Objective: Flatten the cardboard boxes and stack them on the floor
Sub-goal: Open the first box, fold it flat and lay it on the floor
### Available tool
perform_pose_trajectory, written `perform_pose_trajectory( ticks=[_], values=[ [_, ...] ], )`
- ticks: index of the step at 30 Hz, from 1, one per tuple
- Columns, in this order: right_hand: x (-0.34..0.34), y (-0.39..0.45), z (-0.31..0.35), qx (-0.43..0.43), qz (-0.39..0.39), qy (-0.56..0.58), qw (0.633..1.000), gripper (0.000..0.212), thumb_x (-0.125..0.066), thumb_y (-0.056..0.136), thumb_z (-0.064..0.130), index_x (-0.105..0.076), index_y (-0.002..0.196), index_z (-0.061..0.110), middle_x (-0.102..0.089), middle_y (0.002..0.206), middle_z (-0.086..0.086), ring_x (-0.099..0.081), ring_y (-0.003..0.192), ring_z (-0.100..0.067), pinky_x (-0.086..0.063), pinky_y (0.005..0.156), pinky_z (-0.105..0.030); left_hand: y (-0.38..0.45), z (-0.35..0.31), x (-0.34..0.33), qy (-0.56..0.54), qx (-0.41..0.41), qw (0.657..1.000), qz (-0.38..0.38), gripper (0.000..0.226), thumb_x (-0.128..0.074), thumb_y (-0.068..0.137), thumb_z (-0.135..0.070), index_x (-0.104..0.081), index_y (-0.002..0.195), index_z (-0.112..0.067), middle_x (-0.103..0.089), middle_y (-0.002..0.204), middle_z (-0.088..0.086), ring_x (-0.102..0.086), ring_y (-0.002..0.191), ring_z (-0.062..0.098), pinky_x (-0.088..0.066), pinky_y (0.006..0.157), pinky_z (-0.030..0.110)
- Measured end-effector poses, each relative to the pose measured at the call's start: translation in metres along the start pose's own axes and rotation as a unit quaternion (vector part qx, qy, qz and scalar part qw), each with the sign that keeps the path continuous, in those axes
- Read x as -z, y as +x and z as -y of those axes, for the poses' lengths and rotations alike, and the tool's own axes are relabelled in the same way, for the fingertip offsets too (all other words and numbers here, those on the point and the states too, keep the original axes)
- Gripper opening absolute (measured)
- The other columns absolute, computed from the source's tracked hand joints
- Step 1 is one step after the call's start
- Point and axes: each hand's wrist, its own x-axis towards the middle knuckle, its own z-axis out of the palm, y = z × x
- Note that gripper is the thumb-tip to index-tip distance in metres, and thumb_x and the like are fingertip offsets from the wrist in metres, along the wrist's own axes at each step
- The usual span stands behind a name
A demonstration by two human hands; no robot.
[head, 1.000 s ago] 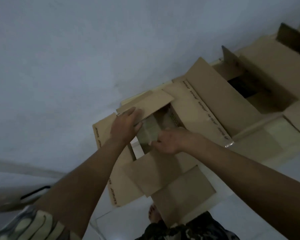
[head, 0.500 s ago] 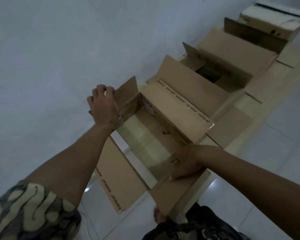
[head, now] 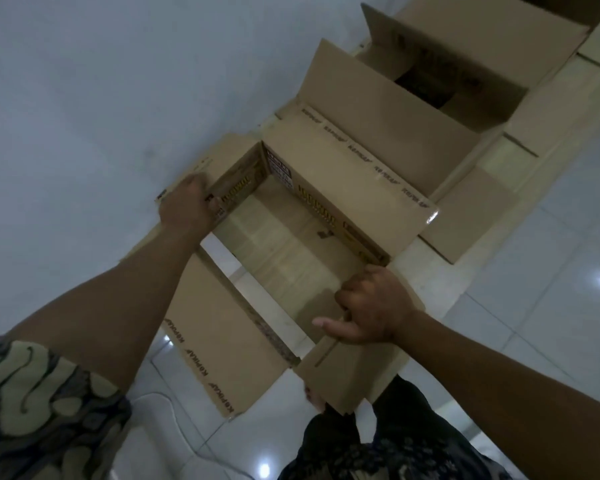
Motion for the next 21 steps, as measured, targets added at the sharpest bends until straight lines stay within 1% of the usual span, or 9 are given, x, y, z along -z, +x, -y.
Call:
perform_pose_trajectory(
  ticks=[2, 4, 8, 11, 13, 15, 17, 19, 21],
  values=[
    [-0.009, 0.002, -0.002, 0.012, -0.054, -0.003, 0.998, 0.064, -0.051, 0.089, 0.065, -0.053, 0.046, 0.018, -0.049, 0.042, 0.000, -0.044, 0.039, -0.018, -0.032, 0.053, -0.027, 0.003, 0.000, -0.007, -0.006, -0.006, 1.000, -0.020, 0.025, -0.055, 0.094, -0.027, -0.060, 0.110, -0.009, -0.065, 0.103, 0.021, -0.062, 0.096, 0.040, -0.049, 0.071, 0.043],
    [-0.016, 0.005, -0.003, 0.014, -0.093, -0.006, 0.996, 0.061, -0.054, 0.088, 0.062, -0.051, 0.046, 0.018, -0.047, 0.043, 0.000, -0.042, 0.038, -0.019, -0.025, 0.054, -0.027, 0.006, 0.003, -0.013, -0.014, -0.011, 0.999, -0.029, 0.023, -0.053, 0.096, -0.026, -0.060, 0.099, -0.005, -0.065, 0.088, 0.024, -0.063, 0.081, 0.041, -0.045, 0.061, 0.039],
    [-0.020, 0.012, -0.003, 0.011, -0.111, -0.017, 0.994, 0.058, -0.055, 0.089, 0.059, -0.050, 0.047, 0.018, -0.046, 0.043, 0.000, -0.040, 0.038, -0.018, -0.020, 0.057, -0.028, 0.008, 0.009, -0.013, -0.026, -0.026, 0.999, -0.027, 0.023, -0.053, 0.097, -0.027, -0.057, 0.088, -0.006, -0.064, 0.078, 0.020, -0.061, 0.071, 0.038, -0.038, 0.057, 0.033],
    [-0.015, 0.010, -0.005, 0.000, -0.077, -0.006, 0.997, 0.056, -0.055, 0.091, 0.058, -0.053, 0.050, 0.019, -0.049, 0.047, 0.001, -0.043, 0.041, -0.018, -0.022, 0.057, -0.029, 0.009, 0.009, -0.006, -0.055, -0.023, 0.998, -0.005, 0.026, -0.052, 0.097, -0.033, -0.054, 0.083, -0.011, -0.065, 0.080, 0.019, -0.063, 0.076, 0.039, -0.039, 0.060, 0.033],
    [-0.007, 0.004, -0.006, -0.031, -0.073, 0.035, 0.996, 0.051, -0.053, 0.094, 0.054, -0.058, 0.058, 0.018, -0.056, 0.056, 0.001, -0.049, 0.050, -0.018, -0.030, 0.059, -0.030, 0.004, 0.007, 0.002, -0.086, 0.000, 0.996, 0.015, 0.036, -0.047, 0.096, -0.049, -0.059, 0.093, -0.015, -0.068, 0.094, 0.015, -0.064, 0.089, 0.038, -0.046, 0.067, 0.036],
    [0.006, 0.003, -0.009, -0.098, -0.085, 0.069, 0.989, 0.040, -0.053, 0.097, 0.046, -0.066, 0.075, 0.015, -0.063, 0.075, -0.002, -0.057, 0.069, -0.019, -0.042, 0.069, -0.036, -0.006, 0.008, 0.012, -0.094, 0.021, 0.995, 0.019, 0.053, -0.041, 0.094, -0.061, -0.062, 0.117, -0.017, -0.066, 0.115, 0.013, -0.062, 0.105, 0.035, -0.051, 0.082, 0.043],
    [0.021, 0.006, -0.017, -0.186, -0.111, 0.045, 0.975, 0.032, -0.050, 0.098, 0.040, -0.069, 0.094, 0.013, -0.066, 0.096, -0.004, -0.059, 0.092, -0.023, -0.043, 0.085, -0.041, -0.018, 0.014, 0.020, -0.075, 0.046, 0.996, 0.002, 0.055, -0.041, 0.093, -0.062, -0.062, 0.116, -0.016, -0.065, 0.116, 0.013, -0.060, 0.108, 0.035, -0.047, 0.087, 0.044],
    [0.034, 0.011, -0.028, -0.282, -0.130, 0.019, 0.950, 0.033, -0.049, 0.098, 0.040, -0.066, 0.109, 0.014, -0.063, 0.114, -0.007, -0.055, 0.109, -0.027, -0.036, 0.095, -0.041, -0.030, 0.020, 0.025, -0.055, 0.077, 0.995, 0.000, 0.059, -0.039, 0.090, -0.066, -0.060, 0.108, -0.014, -0.064, 0.113, 0.014, -0.060, 0.106, 0.035, -0.047, 0.088, 0.046],
    [0.042, 0.018, -0.038, -0.360, -0.124, 0.023, 0.925, 0.039, -0.051, 0.098, 0.040, -0.056, 0.126, 0.013, -0.054, 0.132, -0.011, -0.047, 0.123, -0.030, -0.034, 0.101, -0.045, -0.041, 0.026, 0.028, -0.032, 0.125, 0.992, 0.011, 0.069, -0.035, 0.087, -0.073, -0.055, 0.119, -0.016, -0.060, 0.124, 0.016, -0.055, 0.117, 0.036, -0.040, 0.099, 0.055]
  ],
)
